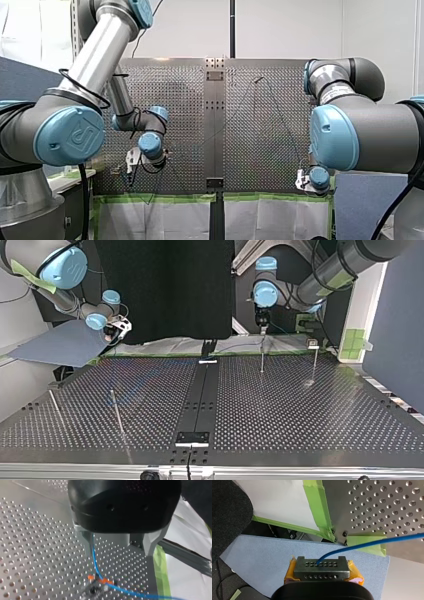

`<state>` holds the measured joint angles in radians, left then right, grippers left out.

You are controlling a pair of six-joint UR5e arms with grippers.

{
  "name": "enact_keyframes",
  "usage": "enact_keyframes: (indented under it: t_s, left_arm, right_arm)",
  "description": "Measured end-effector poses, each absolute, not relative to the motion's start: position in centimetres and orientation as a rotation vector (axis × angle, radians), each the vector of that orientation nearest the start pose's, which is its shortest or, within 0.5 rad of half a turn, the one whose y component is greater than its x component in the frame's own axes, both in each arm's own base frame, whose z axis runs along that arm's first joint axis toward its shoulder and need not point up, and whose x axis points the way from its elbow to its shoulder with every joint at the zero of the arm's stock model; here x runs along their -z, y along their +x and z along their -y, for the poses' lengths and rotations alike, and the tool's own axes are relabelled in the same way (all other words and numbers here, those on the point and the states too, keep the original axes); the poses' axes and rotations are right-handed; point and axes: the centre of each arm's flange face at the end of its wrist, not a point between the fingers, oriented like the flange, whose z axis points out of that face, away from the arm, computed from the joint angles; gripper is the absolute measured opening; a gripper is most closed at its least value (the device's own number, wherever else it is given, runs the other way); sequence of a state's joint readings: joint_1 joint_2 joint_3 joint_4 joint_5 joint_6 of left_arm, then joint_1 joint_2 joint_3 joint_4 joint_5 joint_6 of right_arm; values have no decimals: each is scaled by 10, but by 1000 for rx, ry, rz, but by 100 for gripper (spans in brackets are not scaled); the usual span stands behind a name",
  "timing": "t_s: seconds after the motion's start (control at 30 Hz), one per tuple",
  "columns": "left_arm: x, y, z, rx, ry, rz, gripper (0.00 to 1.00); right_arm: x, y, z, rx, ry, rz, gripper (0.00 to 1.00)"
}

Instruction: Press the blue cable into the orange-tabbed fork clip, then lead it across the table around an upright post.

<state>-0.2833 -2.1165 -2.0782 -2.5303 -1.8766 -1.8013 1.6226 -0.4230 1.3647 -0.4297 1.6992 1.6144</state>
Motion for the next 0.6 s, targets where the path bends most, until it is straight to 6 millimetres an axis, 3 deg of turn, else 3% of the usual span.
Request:
enact_keyframes:
  t_s: [0.2, 0.6]
  left_arm:
    - [-62, 402, 244, 48, -172, -1948, 99]
    - [-101, 375, 272, 91, -236, -1912, 99]
  right_arm:
    - [115, 154, 649, -858, 1504, 1608, 0]
    - [115, 155, 649, -859, 1504, 1607, 0]
